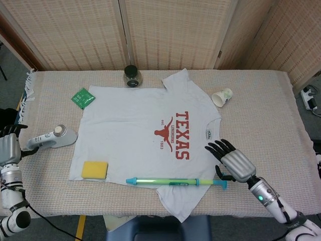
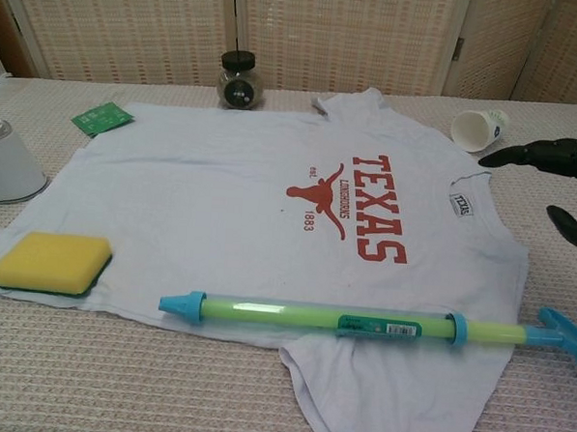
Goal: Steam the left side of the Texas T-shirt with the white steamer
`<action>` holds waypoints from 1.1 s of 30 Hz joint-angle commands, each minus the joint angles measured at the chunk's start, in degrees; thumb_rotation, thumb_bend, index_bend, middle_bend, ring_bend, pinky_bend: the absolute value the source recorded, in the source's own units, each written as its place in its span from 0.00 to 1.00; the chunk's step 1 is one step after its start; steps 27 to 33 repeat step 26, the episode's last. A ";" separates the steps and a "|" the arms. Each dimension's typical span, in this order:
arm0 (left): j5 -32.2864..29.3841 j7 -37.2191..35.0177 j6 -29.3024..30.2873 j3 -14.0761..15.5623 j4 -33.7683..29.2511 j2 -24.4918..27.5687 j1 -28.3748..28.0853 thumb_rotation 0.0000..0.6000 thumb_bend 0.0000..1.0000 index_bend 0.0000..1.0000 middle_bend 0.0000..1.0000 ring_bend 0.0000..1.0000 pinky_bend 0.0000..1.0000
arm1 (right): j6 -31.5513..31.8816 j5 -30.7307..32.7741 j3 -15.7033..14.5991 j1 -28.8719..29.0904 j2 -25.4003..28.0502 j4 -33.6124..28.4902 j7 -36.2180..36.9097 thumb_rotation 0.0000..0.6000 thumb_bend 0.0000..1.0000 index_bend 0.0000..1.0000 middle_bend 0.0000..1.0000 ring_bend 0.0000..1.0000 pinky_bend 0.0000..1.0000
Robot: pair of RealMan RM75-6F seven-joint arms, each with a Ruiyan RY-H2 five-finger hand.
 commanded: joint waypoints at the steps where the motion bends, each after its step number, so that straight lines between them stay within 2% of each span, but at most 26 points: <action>1: 3.56 -3.38 2.53 2.97 -6.71 4.57 3.71 1.00 0.10 0.36 0.34 0.23 0.21 | 6.98 3.49 1.32 -5.06 1.92 -2.38 -3.98 0.55 0.05 0.00 0.08 0.00 0.01; 3: 4.85 -4.03 3.50 4.02 -9.30 6.11 4.84 1.00 0.10 0.34 0.33 0.23 0.21 | 9.79 4.73 1.56 -7.21 2.50 -2.91 -5.17 0.59 0.00 0.00 0.08 0.00 0.02; 10: 10.97 -3.56 10.52 8.54 -16.48 9.55 9.36 1.00 0.10 0.33 0.33 0.22 0.20 | 18.81 4.84 1.17 -14.47 3.76 -1.29 -4.14 0.64 0.00 0.00 0.05 0.00 0.02; 15: 13.97 -1.56 13.19 11.89 -20.81 12.38 12.01 1.00 0.10 0.34 0.32 0.22 0.20 | 21.24 2.44 -0.17 -17.63 3.34 2.04 1.68 0.64 0.00 0.00 0.05 0.00 0.02; 20: 15.75 -1.41 14.10 14.79 -24.98 15.52 14.27 1.00 0.10 0.34 0.32 0.22 0.19 | 23.27 0.40 -0.69 -19.91 2.49 5.26 4.49 0.67 0.00 0.00 0.05 0.00 0.02; 33: 16.74 -1.76 14.96 15.36 -23.73 15.23 14.84 1.00 0.10 0.34 0.32 0.22 0.19 | 24.37 -0.96 -0.15 -21.07 2.07 6.33 4.96 0.69 0.00 0.00 0.05 0.00 0.02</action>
